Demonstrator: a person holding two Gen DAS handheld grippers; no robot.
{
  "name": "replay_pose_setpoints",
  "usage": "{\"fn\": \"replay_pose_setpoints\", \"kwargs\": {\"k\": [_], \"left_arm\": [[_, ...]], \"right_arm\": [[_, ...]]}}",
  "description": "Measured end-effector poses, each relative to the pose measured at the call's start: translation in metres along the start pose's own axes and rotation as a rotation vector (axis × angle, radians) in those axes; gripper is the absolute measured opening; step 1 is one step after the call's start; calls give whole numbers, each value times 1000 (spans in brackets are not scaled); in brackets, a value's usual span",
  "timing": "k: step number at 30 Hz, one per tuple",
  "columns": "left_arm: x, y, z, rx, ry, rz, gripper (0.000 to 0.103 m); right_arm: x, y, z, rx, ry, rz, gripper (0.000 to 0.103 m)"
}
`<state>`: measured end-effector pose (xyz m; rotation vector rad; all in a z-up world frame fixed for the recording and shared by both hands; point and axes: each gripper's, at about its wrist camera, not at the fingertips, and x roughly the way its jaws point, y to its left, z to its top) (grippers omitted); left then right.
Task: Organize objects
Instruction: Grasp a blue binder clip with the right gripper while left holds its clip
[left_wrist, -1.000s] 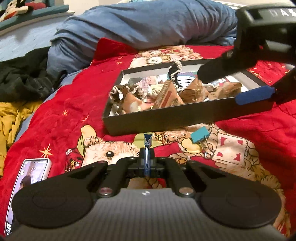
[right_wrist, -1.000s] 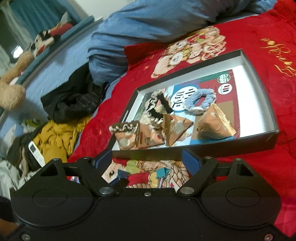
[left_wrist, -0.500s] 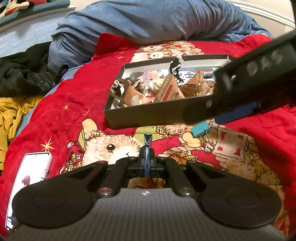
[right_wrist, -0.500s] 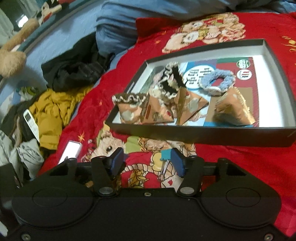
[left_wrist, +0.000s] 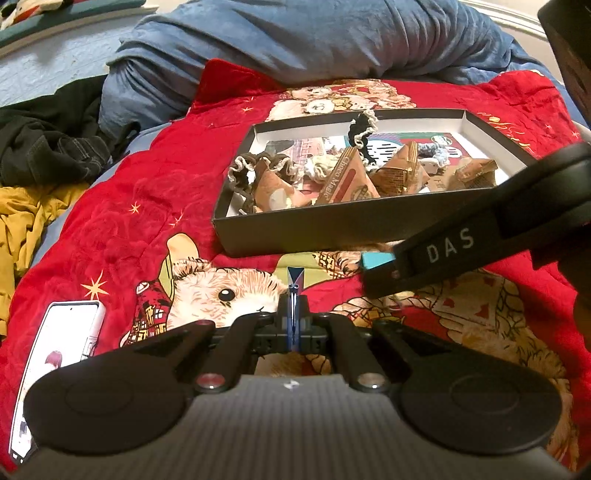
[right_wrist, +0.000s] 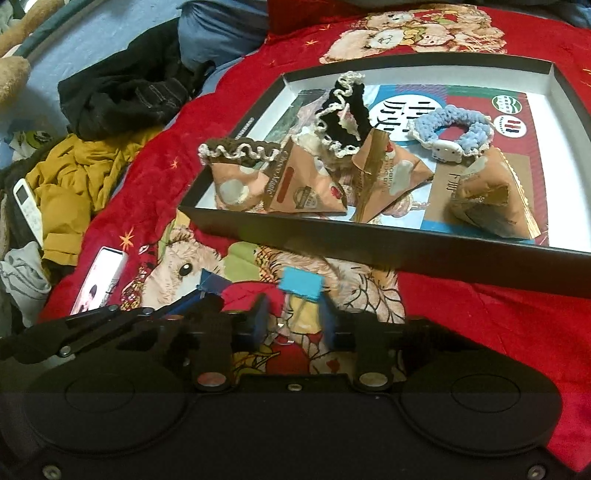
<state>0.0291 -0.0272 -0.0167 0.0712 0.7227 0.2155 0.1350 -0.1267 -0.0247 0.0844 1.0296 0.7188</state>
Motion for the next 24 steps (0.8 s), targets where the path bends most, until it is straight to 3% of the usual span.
{"fn": "replay_pose_setpoints", "kwargs": {"k": [16, 24], "left_arm": [[-2, 3, 1, -7, -17, -1, 3], [-9, 5, 6, -15, -69, -3, 3]], "right_arm": [[-16, 6, 3, -14, -51, 26, 17], [-36, 4, 7, 17, -122, 72, 16]]}}
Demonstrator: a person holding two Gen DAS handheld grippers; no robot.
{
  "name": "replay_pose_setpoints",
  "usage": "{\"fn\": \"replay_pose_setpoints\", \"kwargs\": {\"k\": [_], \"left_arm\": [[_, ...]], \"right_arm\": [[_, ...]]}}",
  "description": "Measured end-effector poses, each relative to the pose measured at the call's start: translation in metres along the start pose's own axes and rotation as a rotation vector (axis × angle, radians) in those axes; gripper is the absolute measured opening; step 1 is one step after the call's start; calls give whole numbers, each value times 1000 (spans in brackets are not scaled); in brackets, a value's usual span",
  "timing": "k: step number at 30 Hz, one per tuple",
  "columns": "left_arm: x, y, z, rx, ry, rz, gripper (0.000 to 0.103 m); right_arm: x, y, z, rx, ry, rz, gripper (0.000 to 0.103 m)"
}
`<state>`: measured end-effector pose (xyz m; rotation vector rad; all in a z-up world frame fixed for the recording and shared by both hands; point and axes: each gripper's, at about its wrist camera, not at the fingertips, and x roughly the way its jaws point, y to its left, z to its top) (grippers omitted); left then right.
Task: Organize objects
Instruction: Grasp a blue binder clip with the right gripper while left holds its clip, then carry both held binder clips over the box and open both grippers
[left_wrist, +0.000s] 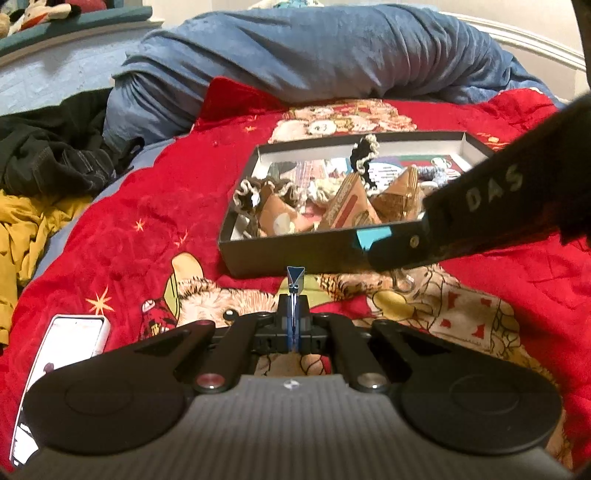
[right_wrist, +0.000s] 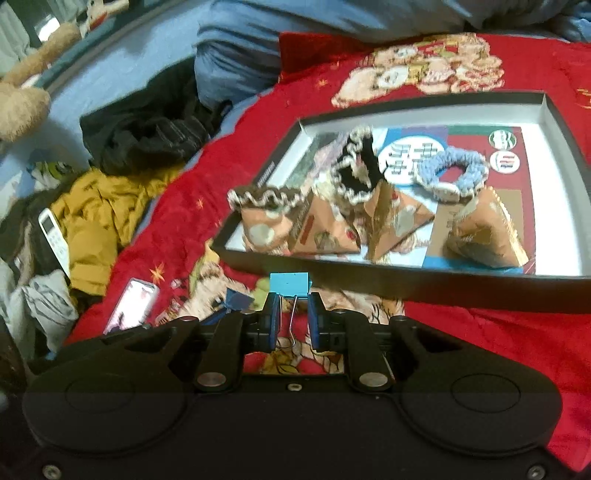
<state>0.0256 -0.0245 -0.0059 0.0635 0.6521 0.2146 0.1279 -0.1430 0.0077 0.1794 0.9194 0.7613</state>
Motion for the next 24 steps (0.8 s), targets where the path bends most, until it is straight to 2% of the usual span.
{"fn": "replay_pose_setpoints", "kwargs": {"k": [4, 8, 14, 19, 24], "left_arm": [[-4, 1, 4, -1, -44, 14, 3], [-12, 4, 9, -13, -131, 34, 3], [-20, 0, 11, -1, -263, 48, 3], [-21, -5, 13, 7, -321, 40, 3], [-13, -10, 16, 14, -357, 52, 3]], "right_arm": [[-17, 7, 3, -55, -59, 2, 16], [-34, 13, 5, -90, -113, 2, 16], [-46, 4, 11, -51, -177, -8, 16], [-45, -2, 17, -39, -208, -27, 16], [-42, -15, 25, 32, -238, -17, 16]]}}
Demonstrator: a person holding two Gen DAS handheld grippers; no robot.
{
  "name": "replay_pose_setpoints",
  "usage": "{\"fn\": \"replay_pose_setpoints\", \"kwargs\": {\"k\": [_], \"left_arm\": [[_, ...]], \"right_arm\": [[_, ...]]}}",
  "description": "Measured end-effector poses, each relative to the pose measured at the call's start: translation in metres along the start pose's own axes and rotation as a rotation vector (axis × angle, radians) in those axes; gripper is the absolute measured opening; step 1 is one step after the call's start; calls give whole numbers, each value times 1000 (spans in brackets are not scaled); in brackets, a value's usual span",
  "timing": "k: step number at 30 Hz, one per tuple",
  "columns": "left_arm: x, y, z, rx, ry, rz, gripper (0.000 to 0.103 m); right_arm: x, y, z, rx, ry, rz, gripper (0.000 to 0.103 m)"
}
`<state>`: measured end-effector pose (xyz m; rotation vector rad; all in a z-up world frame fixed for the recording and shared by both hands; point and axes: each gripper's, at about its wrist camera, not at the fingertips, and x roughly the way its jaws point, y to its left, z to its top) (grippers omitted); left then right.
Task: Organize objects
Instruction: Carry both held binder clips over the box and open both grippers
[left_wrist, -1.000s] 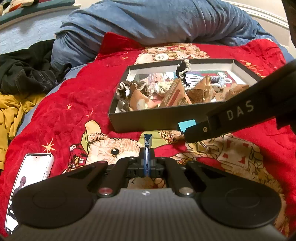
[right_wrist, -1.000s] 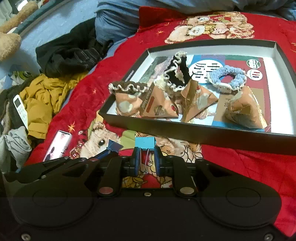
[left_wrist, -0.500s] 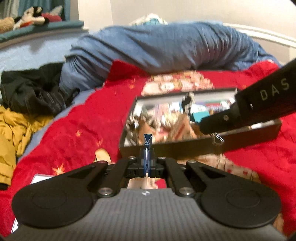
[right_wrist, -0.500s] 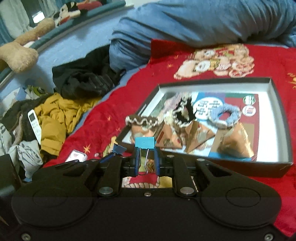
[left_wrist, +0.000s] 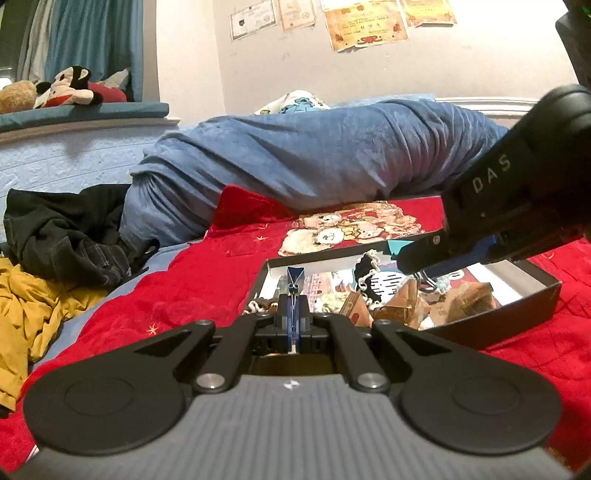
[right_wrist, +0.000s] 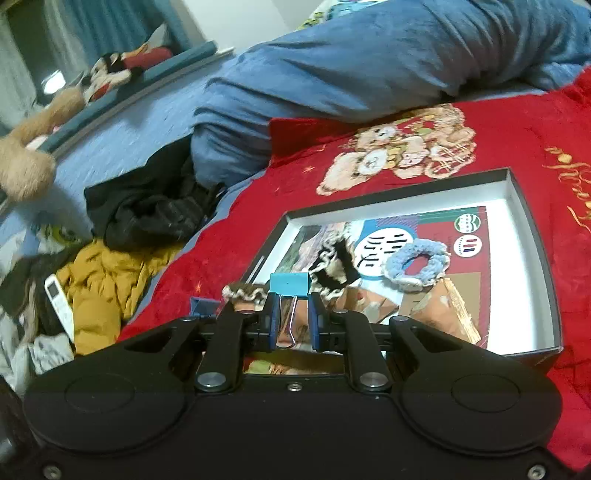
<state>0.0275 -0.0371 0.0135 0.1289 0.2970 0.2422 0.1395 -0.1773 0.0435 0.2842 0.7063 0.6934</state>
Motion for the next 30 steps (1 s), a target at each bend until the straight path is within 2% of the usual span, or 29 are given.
{"fn": "replay_pose_setpoints", "kwargs": {"k": [9, 13, 17, 21, 26, 30], "left_arm": [[15, -2, -2, 7, -27, -9, 3], [24, 2, -1, -18, -3, -21, 3], [22, 3, 2, -23, -43, -23, 3], [14, 4, 6, -56, -57, -79, 3], [9, -8, 3, -35, -53, -153, 3], [15, -17, 1, -9, -53, -170, 3]], "right_arm": [[14, -15, 6, 48, -2, -52, 16], [18, -14, 5, 29, 4, -94, 16], [18, -17, 3, 29, 6, -126, 16], [15, -20, 3, 36, -2, -142, 16], [17, -21, 1, 35, 17, -149, 17], [18, -21, 0, 27, 26, -159, 17]]}}
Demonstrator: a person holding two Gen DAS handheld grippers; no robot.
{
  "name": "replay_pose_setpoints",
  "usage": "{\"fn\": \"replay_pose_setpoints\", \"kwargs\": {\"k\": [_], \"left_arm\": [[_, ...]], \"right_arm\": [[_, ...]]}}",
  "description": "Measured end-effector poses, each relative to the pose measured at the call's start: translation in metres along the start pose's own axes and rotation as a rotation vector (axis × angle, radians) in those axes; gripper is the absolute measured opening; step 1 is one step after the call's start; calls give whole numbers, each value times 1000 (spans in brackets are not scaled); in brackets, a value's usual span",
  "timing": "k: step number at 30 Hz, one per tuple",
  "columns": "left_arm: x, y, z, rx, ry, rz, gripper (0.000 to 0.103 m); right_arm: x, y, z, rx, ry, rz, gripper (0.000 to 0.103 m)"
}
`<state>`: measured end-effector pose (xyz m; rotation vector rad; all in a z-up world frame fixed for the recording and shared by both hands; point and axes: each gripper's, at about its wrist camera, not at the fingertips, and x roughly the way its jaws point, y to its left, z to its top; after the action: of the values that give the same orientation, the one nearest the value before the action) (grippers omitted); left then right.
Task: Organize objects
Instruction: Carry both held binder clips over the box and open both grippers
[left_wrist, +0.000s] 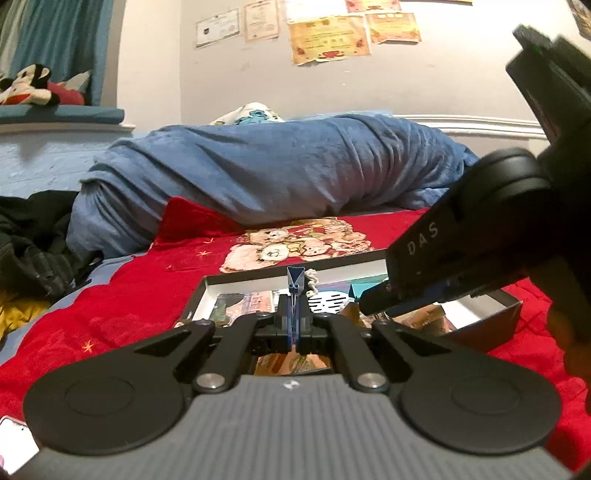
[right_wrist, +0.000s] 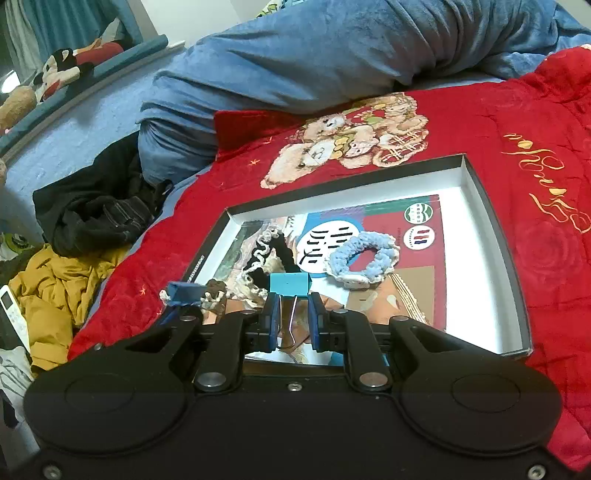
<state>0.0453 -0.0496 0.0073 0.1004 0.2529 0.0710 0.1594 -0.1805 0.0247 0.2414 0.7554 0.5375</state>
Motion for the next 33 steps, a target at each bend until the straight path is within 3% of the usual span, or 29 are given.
{"fn": "replay_pose_setpoints", "kwargs": {"k": [11, 24, 26, 27, 31, 33], "left_arm": [[23, 1, -5, -13, 90, -26, 4], [37, 8, -8, -55, 170, -30, 13], [37, 9, -9, -59, 168, -34, 23], [37, 9, -9, -60, 169, -28, 39], [38, 14, -6, -78, 182, 14, 75], [40, 17, -5, -79, 193, 22, 78]], "right_arm": [[0, -5, -1, 11, 4, -19, 17], [4, -4, -3, -1, 16, -30, 17], [5, -5, -3, 2, 18, -20, 19], [5, -6, -3, 8, 17, -14, 19], [3, -10, -4, 37, 8, 1, 23], [0, -12, -5, 46, 3, 3, 37]]}}
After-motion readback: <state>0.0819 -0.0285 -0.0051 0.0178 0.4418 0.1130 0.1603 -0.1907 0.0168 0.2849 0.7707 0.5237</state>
